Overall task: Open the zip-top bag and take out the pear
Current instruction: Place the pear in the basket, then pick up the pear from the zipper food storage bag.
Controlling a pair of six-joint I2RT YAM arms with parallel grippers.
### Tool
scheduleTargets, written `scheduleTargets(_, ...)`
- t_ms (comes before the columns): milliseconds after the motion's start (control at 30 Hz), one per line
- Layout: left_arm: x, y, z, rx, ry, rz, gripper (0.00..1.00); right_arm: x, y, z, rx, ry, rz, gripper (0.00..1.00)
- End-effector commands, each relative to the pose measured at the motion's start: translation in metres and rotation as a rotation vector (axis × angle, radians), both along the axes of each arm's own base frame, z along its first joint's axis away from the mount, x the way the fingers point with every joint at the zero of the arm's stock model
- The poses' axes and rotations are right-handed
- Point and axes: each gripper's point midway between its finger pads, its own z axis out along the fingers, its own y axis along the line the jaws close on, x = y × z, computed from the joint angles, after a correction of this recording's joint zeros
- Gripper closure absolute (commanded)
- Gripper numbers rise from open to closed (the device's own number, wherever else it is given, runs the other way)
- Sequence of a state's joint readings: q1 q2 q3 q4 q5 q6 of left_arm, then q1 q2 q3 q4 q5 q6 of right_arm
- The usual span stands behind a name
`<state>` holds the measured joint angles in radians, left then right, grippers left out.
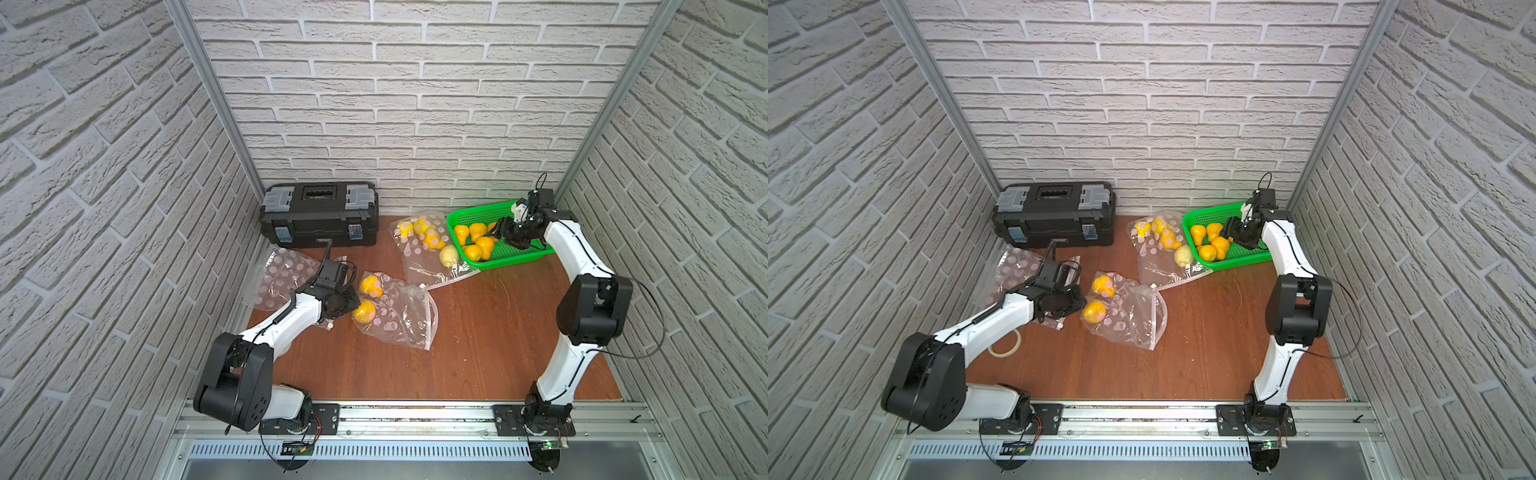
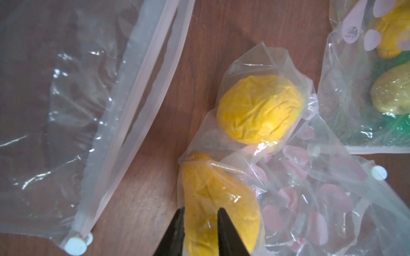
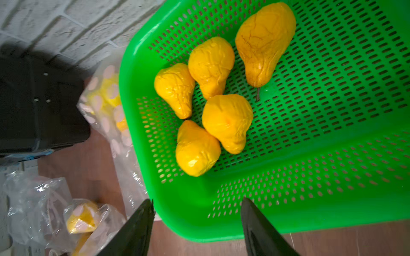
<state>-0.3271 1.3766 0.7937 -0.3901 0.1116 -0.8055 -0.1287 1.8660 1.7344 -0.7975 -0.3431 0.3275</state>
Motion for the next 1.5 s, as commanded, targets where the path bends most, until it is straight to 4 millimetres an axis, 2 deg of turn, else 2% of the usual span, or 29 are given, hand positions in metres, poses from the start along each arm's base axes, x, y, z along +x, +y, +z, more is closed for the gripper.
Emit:
scheduleTargets(0, 0.009, 0.001, 0.003, 0.013, -0.019, -0.004, 0.72, -0.026, 0.034, 0.012, 0.059, -0.006, 0.096, 0.4)
scheduleTargets(133, 0.009, -0.004, -0.007, -0.003, 0.002, -0.013, 0.72, -0.068, 0.079, 0.004, 0.085, 0.029, 0.202, 0.43)
scheduleTargets(367, 0.007, -0.017, -0.028, -0.016, 0.046, -0.041, 0.72, -0.138, 0.141, -0.033, 0.168, 0.113, 0.341, 0.5)
scheduleTargets(567, 0.004, -0.035, -0.047, -0.033, 0.087, -0.073, 0.74, -0.177, 0.186, -0.071, 0.287, 0.202, 0.438, 0.59)
scheduleTargets(733, -0.001, -0.038, -0.062, -0.033, 0.111, -0.072, 0.78, -0.19, 0.207, -0.098, 0.343, 0.26, 0.46, 0.64)
scheduleTargets(867, -0.003, -0.039, -0.06, -0.036, 0.096, -0.065, 0.78, -0.196, 0.221, -0.108, 0.38, 0.278, 0.476, 0.66)
scheduleTargets(1000, -0.002, -0.033, -0.044, -0.034, 0.04, -0.043, 0.77, -0.196, 0.227, -0.122, 0.401, 0.299, 0.462, 0.68)
scheduleTargets(1233, -0.02, -0.01, -0.019, -0.029, -0.007, 0.015, 0.65, -0.195, 0.22, -0.158, 0.346, 0.373, 0.42, 0.69)
scheduleTargets(1367, -0.031, -0.013, -0.016, -0.105, -0.011, 0.035, 0.53, -0.2, 0.213, -0.173, 0.298, 0.415, 0.417, 0.7)
scheduleTargets(1467, -0.03, -0.022, -0.019, -0.202, -0.011, 0.054, 0.48, -0.202, 0.211, -0.176, 0.289, 0.424, 0.42, 0.7)
